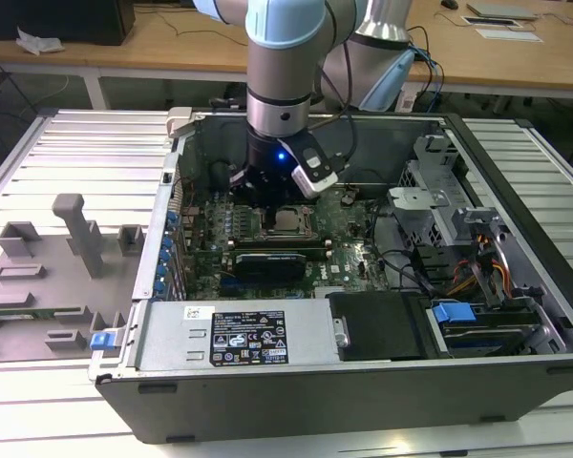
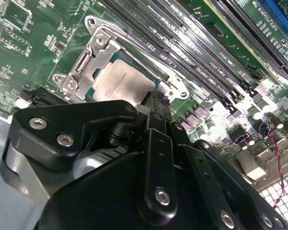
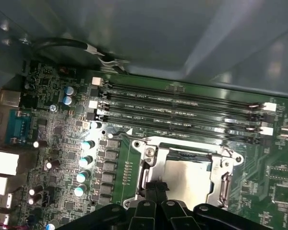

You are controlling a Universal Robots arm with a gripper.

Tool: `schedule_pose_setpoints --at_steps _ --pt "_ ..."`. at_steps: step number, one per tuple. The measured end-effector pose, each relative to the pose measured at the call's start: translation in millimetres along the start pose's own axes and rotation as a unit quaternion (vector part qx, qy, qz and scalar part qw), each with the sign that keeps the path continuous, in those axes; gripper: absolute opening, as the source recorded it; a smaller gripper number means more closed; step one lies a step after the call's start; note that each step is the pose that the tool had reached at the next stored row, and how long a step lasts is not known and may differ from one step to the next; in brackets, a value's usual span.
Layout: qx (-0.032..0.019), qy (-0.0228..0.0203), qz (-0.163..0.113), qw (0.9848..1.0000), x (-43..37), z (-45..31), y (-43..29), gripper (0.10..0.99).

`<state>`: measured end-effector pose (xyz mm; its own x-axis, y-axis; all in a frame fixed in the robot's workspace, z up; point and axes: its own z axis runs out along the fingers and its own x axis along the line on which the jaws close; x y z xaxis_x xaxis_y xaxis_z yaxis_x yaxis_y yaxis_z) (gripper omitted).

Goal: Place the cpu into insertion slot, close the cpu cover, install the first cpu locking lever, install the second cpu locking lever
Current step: 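Close the cpu cover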

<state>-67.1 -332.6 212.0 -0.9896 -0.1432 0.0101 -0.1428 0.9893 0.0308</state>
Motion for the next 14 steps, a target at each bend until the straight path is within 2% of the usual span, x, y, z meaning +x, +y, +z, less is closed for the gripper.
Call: schedule_pose_setpoints --at_steps 5,8,14 --pt "0.0001 0.0001 0.000 1.0000 3.7 5.8 0.3 0.106" --pt "-0.0001 -0.0001 0.000 1.0000 3.7 6.3 0.4 0.106" --pt "0.0000 0.0000 0.000 1.0000 -2.3 6.1 -0.5 0.106"
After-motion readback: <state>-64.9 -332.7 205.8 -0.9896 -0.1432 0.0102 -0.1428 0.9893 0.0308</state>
